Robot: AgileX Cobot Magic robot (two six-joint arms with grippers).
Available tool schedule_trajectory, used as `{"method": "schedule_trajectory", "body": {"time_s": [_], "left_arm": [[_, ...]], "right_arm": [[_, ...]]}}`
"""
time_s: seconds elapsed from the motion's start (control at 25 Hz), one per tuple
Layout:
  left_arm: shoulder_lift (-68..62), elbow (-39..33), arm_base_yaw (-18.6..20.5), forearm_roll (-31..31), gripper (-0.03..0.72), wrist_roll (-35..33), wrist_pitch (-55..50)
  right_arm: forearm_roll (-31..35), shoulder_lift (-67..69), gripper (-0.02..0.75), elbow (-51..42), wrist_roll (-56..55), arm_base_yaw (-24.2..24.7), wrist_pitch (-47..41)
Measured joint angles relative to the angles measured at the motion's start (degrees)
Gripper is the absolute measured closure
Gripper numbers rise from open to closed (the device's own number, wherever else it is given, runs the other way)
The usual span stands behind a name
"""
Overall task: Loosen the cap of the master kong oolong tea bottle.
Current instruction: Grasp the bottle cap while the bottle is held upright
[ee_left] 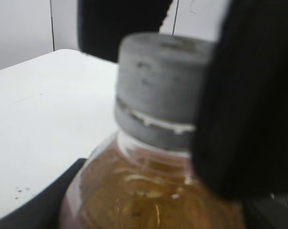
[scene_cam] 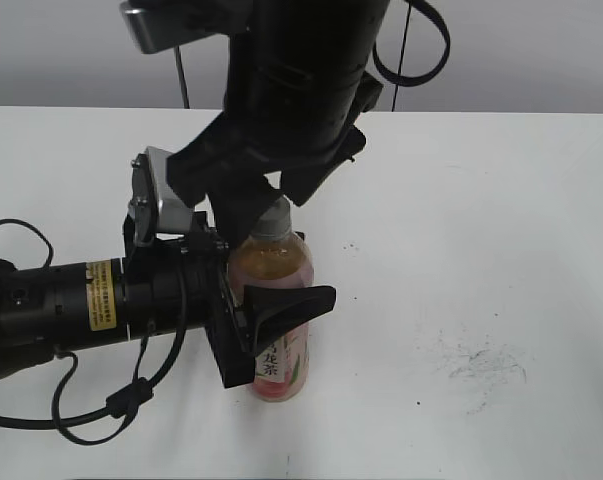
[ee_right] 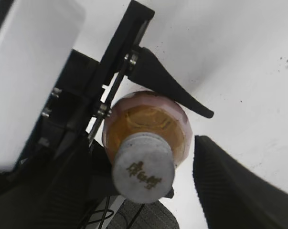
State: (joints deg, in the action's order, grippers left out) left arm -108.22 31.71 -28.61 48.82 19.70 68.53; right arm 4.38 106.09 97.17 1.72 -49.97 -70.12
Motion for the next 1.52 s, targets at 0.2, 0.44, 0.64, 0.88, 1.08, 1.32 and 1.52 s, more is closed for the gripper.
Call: {"method": "schedule_trajectory", "body": {"time_s": [0.2, 0.44, 0.64, 0.88, 1.08, 1.32, 1.52], "left_arm": [[0.0, 0.0, 0.0, 0.0, 0.244, 0.0, 0.0], [0.0, 0.0, 0.0, 0.0, 0.244, 0.0, 0.06], [0.0, 0.0, 0.0, 0.0, 0.244, 0.0, 0.02], [0.0, 0.0, 0.0, 0.05, 0.244, 0.0, 0.07], [0.0, 0.0, 0.0, 0.05, 0.244, 0.0, 0.07], [0.0, 0.0, 0.0, 0.05, 0.244, 0.0, 0.02], [0.0, 0.0, 0.0, 0.05, 0.244, 0.0, 0.02]], "right_arm": [[0.06, 0.0, 0.247, -2.01, -0.87, 0.0, 0.0], [-0.79, -1.4, 0.268, -2.18, -1.72, 0.0, 0.0], [-0.45, -2.13, 0.274, -2.18, -1.72, 0.0, 0.0], [-0.23, -2.13, 0.331, -2.18, -1.37, 0.0, 0.0], [-0.23, -2.13, 0.416, -2.23, -0.82, 0.0, 0.0], [-0.1, -2.13, 0.468, -2.23, 3.72, 0.0, 0.0], [-0.1, -2.07, 0.468, -2.23, 17.73, 0.0, 0.0]]}}
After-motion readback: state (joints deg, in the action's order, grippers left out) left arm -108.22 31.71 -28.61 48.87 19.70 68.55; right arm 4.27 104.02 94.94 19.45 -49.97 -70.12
